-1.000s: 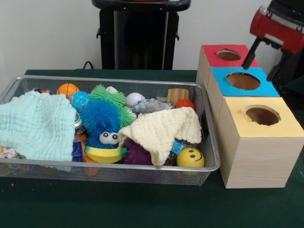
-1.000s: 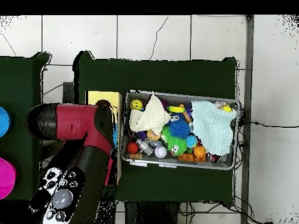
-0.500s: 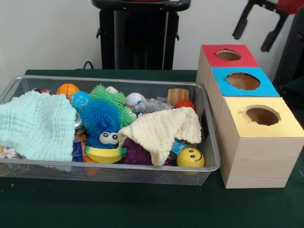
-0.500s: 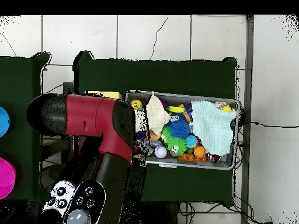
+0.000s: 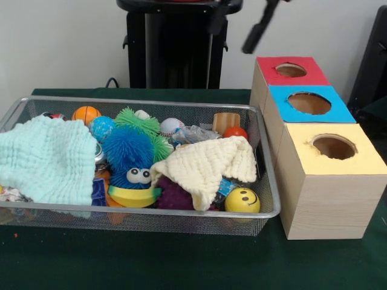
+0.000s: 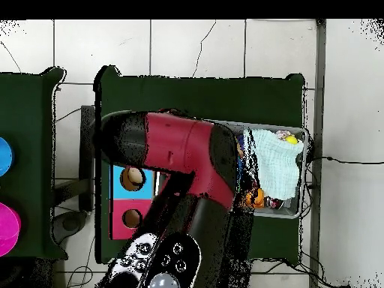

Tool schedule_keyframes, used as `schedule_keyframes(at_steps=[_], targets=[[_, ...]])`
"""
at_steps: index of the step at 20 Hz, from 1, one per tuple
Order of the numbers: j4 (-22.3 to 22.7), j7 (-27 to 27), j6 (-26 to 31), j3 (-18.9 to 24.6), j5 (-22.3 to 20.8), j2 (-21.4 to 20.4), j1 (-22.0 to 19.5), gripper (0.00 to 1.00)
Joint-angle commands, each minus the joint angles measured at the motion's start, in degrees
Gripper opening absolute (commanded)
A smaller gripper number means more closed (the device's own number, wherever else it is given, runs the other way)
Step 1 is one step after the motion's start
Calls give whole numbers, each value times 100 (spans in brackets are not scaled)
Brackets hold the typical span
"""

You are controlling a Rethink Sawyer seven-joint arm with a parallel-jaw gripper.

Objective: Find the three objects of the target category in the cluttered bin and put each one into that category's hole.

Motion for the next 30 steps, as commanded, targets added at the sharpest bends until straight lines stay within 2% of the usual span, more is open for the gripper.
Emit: schedule_keyframes(at_steps=[1, 12, 16, 20, 25, 30], targets=[[501, -928, -566, 672, -616, -80, -611, 100], [704, -1262, -1577, 1415, -1247, -98, -1644, 100], [777, -1648, -2047, 2055, -1546, -85, -2152, 100], [950, -2085, -2240, 2786, -1823, -176, -2623, 100], [1093, -1861, -2280, 3192, -2091, -160, -2874, 100], [1004, -1482, -2261, 3372, -2309, 95, -2944, 100]])
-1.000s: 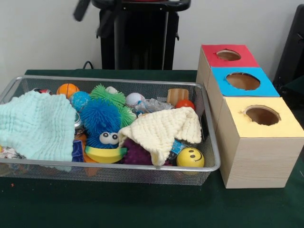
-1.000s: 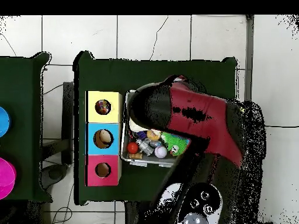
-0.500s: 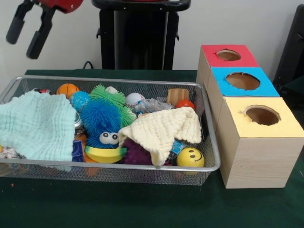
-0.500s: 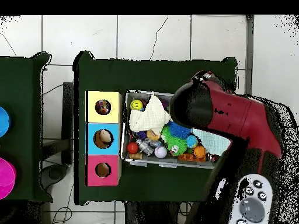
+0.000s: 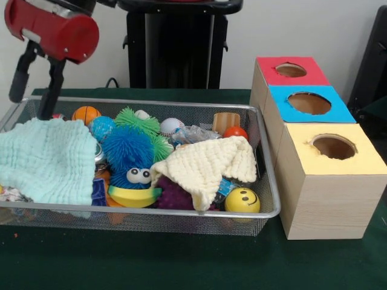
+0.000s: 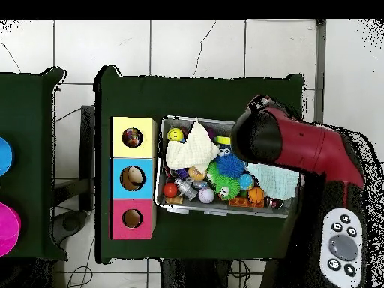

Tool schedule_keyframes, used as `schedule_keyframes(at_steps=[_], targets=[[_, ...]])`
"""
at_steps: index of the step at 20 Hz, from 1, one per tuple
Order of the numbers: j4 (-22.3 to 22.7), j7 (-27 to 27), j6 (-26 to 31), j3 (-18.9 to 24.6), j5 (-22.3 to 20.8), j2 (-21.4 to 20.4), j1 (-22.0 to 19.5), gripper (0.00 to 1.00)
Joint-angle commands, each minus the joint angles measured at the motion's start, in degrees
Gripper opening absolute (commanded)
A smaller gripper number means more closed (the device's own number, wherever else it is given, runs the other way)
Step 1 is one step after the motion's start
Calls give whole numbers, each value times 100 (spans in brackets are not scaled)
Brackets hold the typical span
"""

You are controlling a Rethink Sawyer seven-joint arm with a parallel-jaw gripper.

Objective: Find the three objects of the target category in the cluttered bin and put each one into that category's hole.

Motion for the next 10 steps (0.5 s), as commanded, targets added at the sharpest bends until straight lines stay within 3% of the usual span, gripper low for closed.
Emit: schedule_keyframes(at_steps=[1, 5, 10], targets=[[647, -1189, -29, 1131, -564, 375, -120, 100], [592, -867, -86, 1207, -657, 588, -165, 100], [548, -249, -129, 913, -703, 692, -29, 100]])
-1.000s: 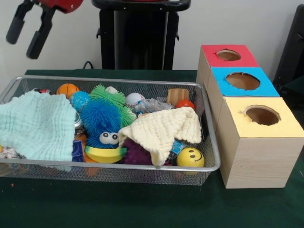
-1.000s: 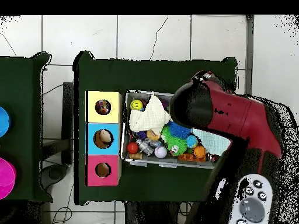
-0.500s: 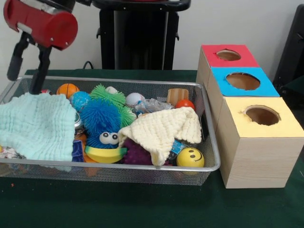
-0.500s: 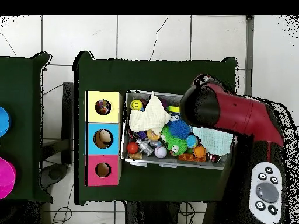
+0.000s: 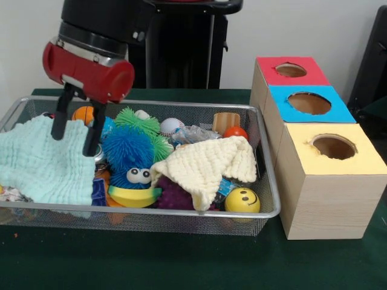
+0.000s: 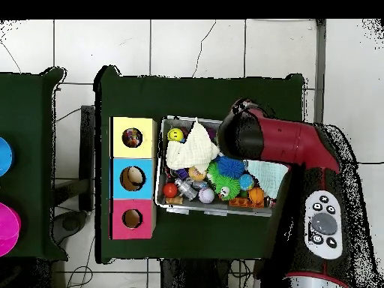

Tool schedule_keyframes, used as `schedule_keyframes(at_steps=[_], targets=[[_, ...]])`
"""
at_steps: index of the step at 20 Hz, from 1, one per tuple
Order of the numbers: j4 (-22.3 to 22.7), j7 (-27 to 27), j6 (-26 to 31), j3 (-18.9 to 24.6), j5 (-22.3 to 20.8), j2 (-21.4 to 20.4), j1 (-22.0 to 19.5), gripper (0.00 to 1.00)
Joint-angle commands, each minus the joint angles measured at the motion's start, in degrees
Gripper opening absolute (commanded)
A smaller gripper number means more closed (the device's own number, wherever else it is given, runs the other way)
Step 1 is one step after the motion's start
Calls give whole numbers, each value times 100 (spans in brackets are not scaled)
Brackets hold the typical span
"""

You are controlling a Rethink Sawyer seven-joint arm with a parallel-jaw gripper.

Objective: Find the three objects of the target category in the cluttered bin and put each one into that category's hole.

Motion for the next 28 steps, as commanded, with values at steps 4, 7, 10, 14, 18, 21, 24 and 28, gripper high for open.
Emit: schedule_keyframes(at_steps=[4, 7, 10, 14, 18, 21, 24, 28], targets=[[576, -478, -246, 599, -413, 383, -184, 100], [593, -479, -397, 609, -509, 393, -229, 100], [653, -283, -565, 398, -639, 272, -129, 100], [822, -347, -647, 380, -750, 131, -261, 100], [893, -509, -704, 519, -831, 108, -500, 100], [984, -423, -847, 518, -912, 103, -568, 100], [1218, -349, -927, 457, -979, -45, -672, 100], [1612, -431, -1083, 533, -1135, -261, -935, 100]])
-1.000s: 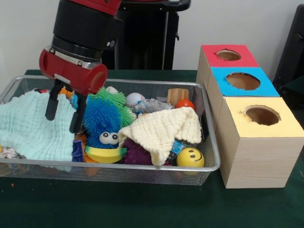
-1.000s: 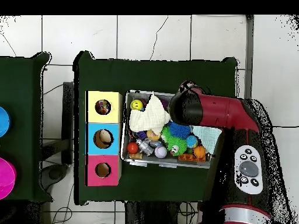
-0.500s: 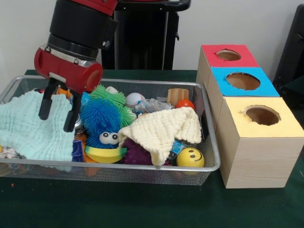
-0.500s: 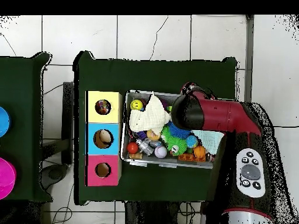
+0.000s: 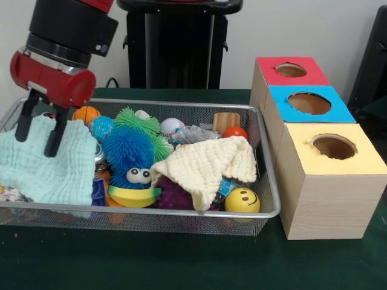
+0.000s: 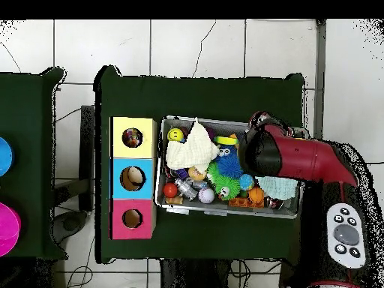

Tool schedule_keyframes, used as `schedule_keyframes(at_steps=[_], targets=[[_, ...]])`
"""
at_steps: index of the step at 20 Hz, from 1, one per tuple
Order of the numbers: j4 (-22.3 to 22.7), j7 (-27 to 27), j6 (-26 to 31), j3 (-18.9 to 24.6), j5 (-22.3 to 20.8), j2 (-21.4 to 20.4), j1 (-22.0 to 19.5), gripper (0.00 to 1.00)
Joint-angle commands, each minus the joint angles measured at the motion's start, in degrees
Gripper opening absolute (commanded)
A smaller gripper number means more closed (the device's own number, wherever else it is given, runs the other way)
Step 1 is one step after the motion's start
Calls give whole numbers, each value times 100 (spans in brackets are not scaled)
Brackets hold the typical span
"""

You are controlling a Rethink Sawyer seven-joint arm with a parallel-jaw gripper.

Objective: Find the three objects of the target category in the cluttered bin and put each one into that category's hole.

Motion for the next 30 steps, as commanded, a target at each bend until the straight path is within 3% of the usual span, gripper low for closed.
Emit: schedule_keyframes(at_steps=[1, 14, 20, 30], targets=[[1196, -453, -258, 446, -479, -188, -408, 100], [1708, -32, -1058, 799, -713, 291, -749, 100], [1579, 423, -1788, 513, -652, 630, -432, 100], [1505, 156, -1649, 626, -667, 767, -703, 100]])
